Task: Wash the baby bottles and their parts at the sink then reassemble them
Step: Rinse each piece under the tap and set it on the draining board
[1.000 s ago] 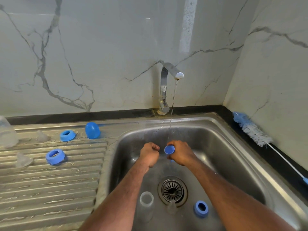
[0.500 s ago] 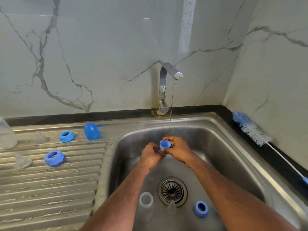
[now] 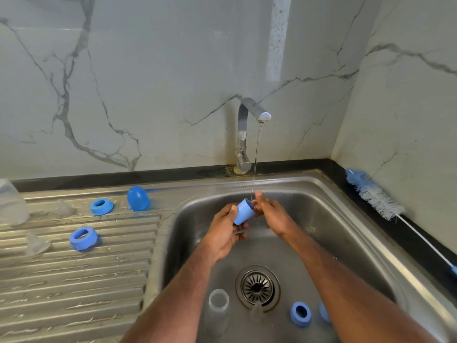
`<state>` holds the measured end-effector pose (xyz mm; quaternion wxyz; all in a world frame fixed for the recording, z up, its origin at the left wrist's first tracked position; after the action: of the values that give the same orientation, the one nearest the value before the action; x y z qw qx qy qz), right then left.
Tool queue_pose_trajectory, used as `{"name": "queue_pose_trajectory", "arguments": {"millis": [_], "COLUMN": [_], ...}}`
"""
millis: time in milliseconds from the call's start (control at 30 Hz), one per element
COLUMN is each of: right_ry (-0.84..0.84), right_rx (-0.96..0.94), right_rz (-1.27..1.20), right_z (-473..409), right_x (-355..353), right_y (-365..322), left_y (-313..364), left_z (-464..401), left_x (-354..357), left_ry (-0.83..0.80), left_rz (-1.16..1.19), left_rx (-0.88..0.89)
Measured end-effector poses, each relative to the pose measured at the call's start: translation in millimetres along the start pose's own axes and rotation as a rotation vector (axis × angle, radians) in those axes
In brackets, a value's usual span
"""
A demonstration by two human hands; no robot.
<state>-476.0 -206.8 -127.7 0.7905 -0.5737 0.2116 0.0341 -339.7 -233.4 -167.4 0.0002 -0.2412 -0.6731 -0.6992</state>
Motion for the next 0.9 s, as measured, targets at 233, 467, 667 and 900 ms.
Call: {"name": "queue_pose_trajectory", "arguments": {"millis": [233,467,667,900], "right_ry": [-0.152,-0.118,-0.052,-0.328], "right_rx": [0.017,0.055,0.122,0.051], "right_rz": [0.049,0.048,0.125,0.174], "right_z": [2.9,9.4,6.5,8.3], "right_x": [16.3,16.5,13.2,22.5], "right_y": [-1.5,-2.2,1.8,8.8], "left_y": [-5.3,-14.4,-12.7,-9.3], "left_z": [0.6,4.6,7.1,3.3], "left_x": [-1.6,-5.1,-0.7,-1.6], "left_ry": [0.048,0.045,0.007,0.094], "left_rz": [-0.075,-0.176,-0.168,-0.012], "left_rx": [-0.038,-0.146,-0.135,-0.064]}}
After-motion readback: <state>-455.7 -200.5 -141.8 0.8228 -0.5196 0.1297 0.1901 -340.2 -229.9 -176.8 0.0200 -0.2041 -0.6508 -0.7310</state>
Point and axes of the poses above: each hand's wrist, its own z-axis away from the middle knuckle, its own x-axis out of the palm, y = z × x, the point moved 6 cm from there along -z, towards the middle knuckle, and after that the axes turned 13 degrees about x, right-handed, at the moved point
